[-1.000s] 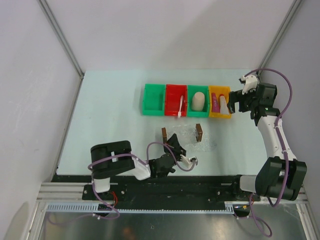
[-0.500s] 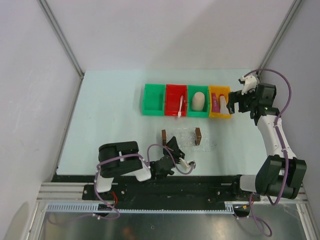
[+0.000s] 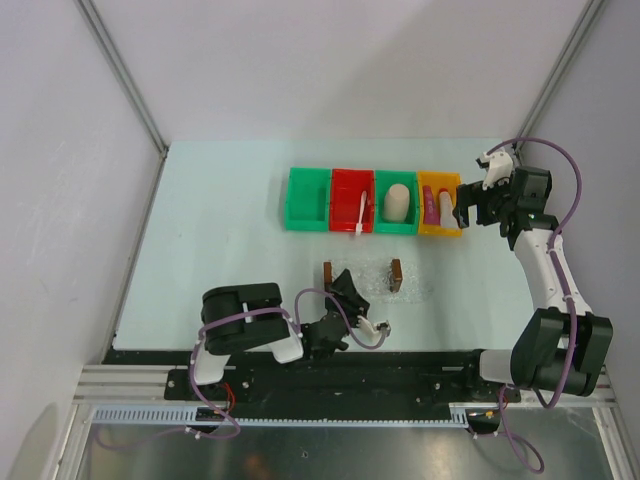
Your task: Prepare toiletry sets of a toothbrush and toothpaste on the tray
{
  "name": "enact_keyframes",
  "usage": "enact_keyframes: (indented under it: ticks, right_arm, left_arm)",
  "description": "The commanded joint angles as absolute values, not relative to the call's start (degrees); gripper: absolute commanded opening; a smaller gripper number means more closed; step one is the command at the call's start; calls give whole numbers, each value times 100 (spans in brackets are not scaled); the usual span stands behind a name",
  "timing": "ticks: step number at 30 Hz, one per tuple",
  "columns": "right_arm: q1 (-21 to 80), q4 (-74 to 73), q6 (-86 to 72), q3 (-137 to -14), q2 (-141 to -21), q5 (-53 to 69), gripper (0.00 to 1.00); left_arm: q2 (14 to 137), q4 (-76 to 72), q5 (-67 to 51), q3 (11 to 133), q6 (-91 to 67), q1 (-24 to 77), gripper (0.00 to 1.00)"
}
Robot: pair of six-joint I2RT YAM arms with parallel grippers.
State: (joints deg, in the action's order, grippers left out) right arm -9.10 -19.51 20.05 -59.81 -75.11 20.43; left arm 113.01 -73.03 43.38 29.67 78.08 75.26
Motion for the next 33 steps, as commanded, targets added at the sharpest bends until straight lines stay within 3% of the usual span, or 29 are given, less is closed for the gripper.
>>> enact_keyframes:
  ticks: [1,6,15,21,26,33]
  right_arm:
    - [-923,-1942,2057,-6205,-7523,2118,100]
    - [-932,-1942,2057,-6196,-7550,2118,100]
    - [-923,-1942,2074,-6196,-7620,2066,100]
    - [-923,-1942,2083,-6196,-7646,2057,100]
    - [-923,-1951,2083,-6196,-7673,2065,100]
    - [-905,-1960,2092,-6196,-7690,2092,100]
  left_arm:
    - [11277,-8481,4597,2865,7884,7594,52]
    - [11153,-8481,4614,2821,7901,7629,56]
    - [10803,-8420,4562,2681,7919,7682,78]
    - [10495,-8025,4562,2751,7717,7778,80]
    - [9819,-6673,4483,2944,6927,8015,80]
    - [8351,-3346,3641,3681,4829,8086,81]
